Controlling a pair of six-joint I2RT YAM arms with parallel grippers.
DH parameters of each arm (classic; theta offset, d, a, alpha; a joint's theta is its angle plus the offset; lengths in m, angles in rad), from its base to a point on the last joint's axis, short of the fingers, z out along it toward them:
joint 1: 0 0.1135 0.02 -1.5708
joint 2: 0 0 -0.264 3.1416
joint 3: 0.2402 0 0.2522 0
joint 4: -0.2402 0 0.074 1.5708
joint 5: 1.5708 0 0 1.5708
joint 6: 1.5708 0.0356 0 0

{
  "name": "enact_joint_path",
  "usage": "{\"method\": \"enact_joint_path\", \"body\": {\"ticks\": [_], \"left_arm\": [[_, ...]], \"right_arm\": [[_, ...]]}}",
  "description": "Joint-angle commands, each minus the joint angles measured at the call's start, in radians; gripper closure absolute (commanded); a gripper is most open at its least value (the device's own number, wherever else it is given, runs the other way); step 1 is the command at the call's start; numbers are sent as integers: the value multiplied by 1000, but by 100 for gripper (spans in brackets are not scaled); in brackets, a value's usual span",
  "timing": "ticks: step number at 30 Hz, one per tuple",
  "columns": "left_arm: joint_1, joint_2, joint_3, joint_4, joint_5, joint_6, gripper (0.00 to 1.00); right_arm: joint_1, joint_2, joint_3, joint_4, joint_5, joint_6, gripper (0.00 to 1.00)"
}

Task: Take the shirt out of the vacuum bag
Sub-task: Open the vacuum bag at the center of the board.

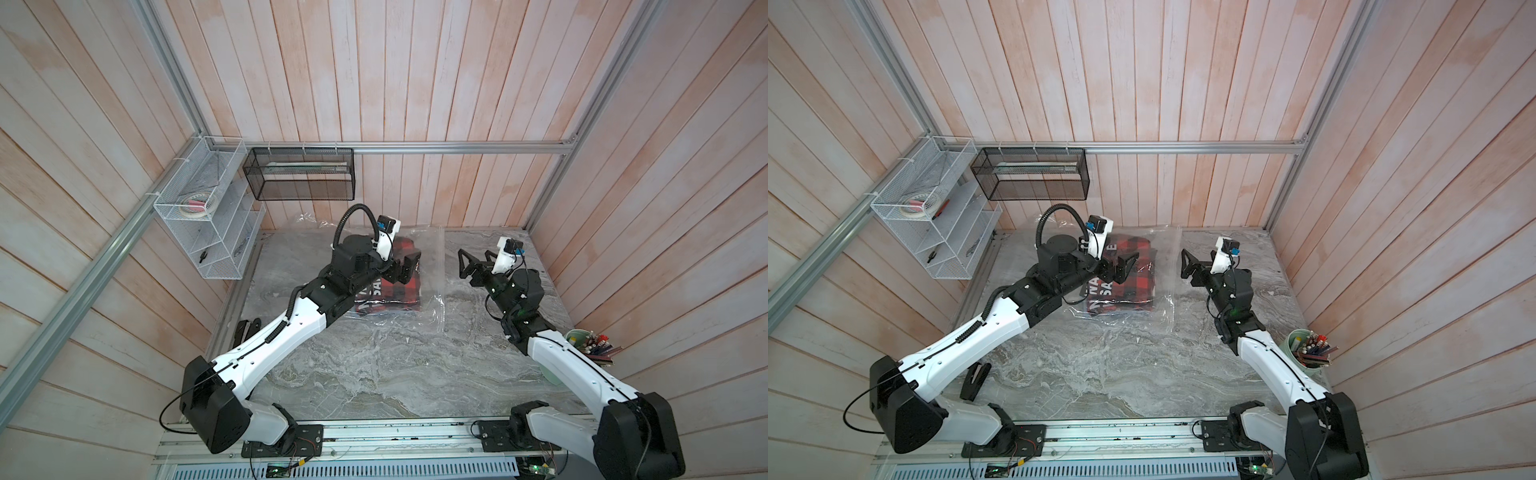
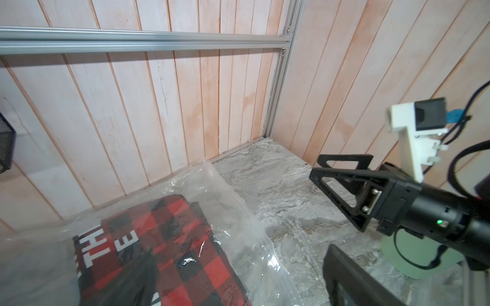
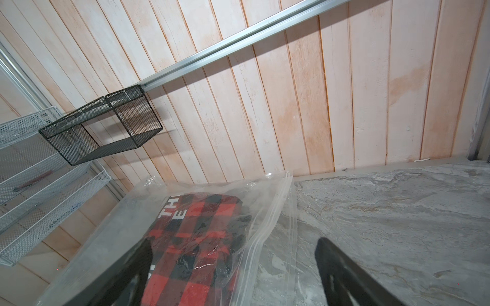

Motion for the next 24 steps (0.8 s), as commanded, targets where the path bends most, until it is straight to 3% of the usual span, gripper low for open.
{"method": "enact_joint_path", "body": {"ticks": [1, 7, 10, 13, 17, 24], "left_arm": [[-20, 8, -19, -16, -178, 90, 0], [-23, -178, -211, 258, -151, 67, 0], [-32, -118, -79, 66, -117, 164, 0], [-53, -55, -22, -9, -173, 222, 0], [-60, 25, 12, -37, -211, 193, 0], [-122, 231, 135, -107, -247, 175, 0]], "right_arm": [[-5, -29, 16, 7, -14, -4, 2], [-10, -47, 11, 7, -20, -4, 2], [-13, -56, 8, 10, -19, 2, 2], [-14, -66, 9, 5, -8, 3, 2], [-17, -103, 11, -27, 51, 8, 2], [-46, -186, 81, -250, 283, 82, 2]]}}
